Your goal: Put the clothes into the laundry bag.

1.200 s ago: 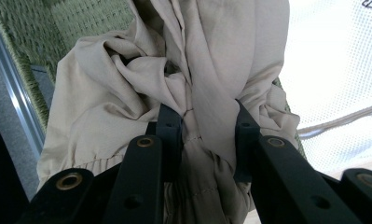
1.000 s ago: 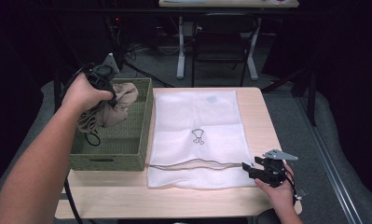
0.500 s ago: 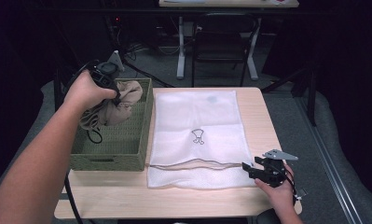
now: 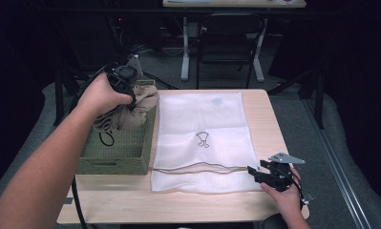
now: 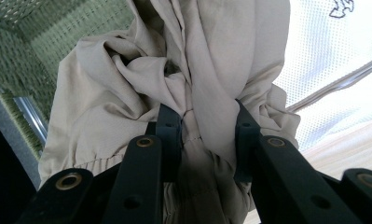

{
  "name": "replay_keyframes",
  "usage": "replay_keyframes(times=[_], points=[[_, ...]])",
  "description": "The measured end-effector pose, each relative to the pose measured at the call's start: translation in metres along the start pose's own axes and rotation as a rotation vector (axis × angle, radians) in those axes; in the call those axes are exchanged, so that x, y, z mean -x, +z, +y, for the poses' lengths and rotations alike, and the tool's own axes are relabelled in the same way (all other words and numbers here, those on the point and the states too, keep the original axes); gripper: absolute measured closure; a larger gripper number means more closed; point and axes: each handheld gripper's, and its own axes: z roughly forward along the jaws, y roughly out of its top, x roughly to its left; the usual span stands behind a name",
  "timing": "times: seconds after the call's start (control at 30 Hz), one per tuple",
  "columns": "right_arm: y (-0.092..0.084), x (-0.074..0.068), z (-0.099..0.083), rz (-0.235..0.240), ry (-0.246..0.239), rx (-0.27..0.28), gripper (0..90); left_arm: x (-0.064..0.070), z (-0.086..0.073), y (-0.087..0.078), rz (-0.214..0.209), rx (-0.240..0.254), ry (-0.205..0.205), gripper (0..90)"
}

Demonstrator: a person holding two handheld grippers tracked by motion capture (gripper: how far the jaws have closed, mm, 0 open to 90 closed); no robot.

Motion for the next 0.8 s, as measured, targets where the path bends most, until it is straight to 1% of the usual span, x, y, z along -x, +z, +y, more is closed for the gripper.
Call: replay_keyframes(times=[0.1,0.13,0.17,0.23,0.33,0.43,0.5,0.53,0.57,0.6,0.67,0.8], points=[[0.002,-0.004,0.002,0.006,-0.026,-0.022,40.7,0.004,0.002,-0.002,0.0,-0.006,0.017,71.1],[0.002,-0.006,0.004,0.009,-0.043,-0.027,41.3,0.006,0.002,-0.003,0.005,-0.001,0.016,71.1],[0.002,-0.007,0.005,0.014,-0.046,-0.028,41.7,0.008,0.002,-0.005,0.007,-0.006,0.022,71.1],[0.002,-0.01,0.008,0.023,-0.063,-0.014,42.8,0.011,0.003,-0.008,0.004,-0.001,0.026,71.1],[0.002,-0.012,0.015,0.046,-0.059,-0.021,45.0,0.014,0.003,-0.013,0.009,0.008,0.031,71.1],[0.003,-0.013,0.019,0.054,-0.059,-0.024,45.6,0.018,0.004,-0.017,0.009,0.017,0.044,71.1],[0.005,-0.012,0.023,0.044,-0.081,-0.026,46.4,0.021,0.005,-0.018,0.01,0.016,0.053,71.1],[0.006,-0.012,0.025,0.044,-0.085,-0.03,46.9,0.023,0.005,-0.019,0.01,0.014,0.053,71.1],[0.006,-0.012,0.027,0.05,-0.087,-0.029,47.7,0.025,0.006,-0.019,0.008,0.013,0.062,71.1],[0.007,-0.013,0.031,0.066,-0.087,-0.029,49.1,0.026,0.007,-0.019,0.009,0.013,0.064,71.1],[0.008,-0.014,0.036,0.063,-0.1,-0.03,50.2,0.03,0.009,-0.02,0.007,0.007,0.073,71.1],[0.013,-0.019,0.047,0.074,-0.112,-0.029,51.6,0.037,0.012,-0.021,0.007,0.001,0.09,71.0]])
